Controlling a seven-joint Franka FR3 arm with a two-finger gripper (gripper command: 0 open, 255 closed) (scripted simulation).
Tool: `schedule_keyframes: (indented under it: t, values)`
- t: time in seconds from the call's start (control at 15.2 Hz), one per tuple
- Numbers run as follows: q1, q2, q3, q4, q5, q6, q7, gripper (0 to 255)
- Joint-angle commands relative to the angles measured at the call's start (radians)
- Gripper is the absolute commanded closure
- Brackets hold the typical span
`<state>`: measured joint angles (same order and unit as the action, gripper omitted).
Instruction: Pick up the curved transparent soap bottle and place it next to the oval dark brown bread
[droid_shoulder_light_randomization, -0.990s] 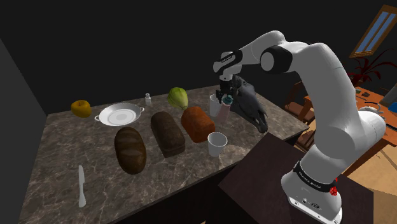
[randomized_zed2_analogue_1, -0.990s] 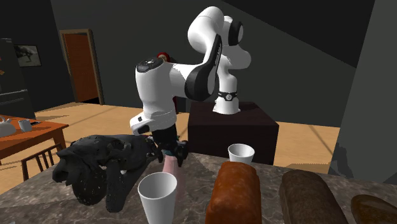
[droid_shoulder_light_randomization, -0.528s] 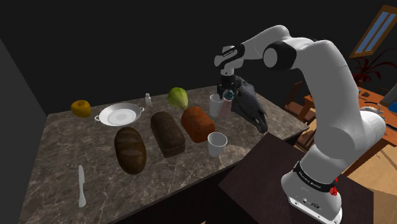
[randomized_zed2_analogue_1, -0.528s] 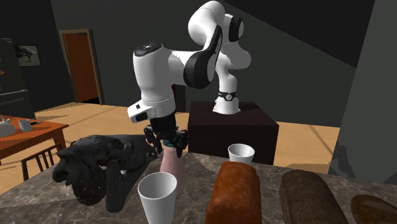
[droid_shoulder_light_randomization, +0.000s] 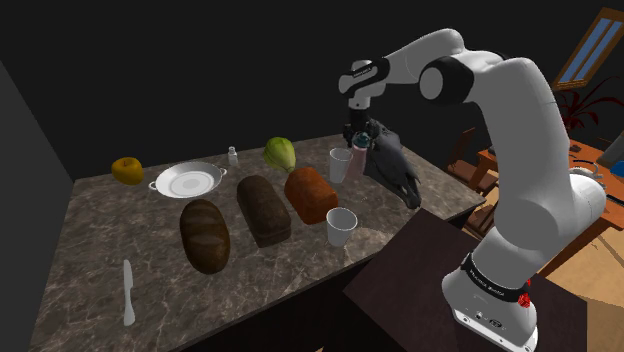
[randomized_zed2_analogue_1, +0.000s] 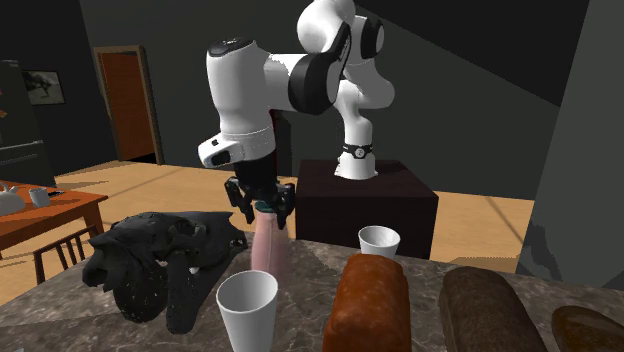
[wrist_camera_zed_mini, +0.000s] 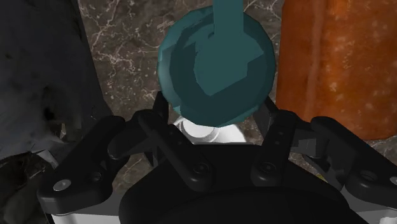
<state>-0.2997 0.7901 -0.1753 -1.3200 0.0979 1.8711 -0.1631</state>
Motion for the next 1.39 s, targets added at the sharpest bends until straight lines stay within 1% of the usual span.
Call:
schedule_keyframes:
  t: [0.0, 0.66, 1.32]
  values:
    - [0.001, -0.009, -0.001, 0.011, -0.001, -0.02, 0.001, 255]
    - [0.002, -0.064, -0.007, 0.056, -0.009, -0.119, 0.003, 255]
    - [-0.001, -0.098, -0.01, 0.135, -0.015, -0.231, 0.005, 255]
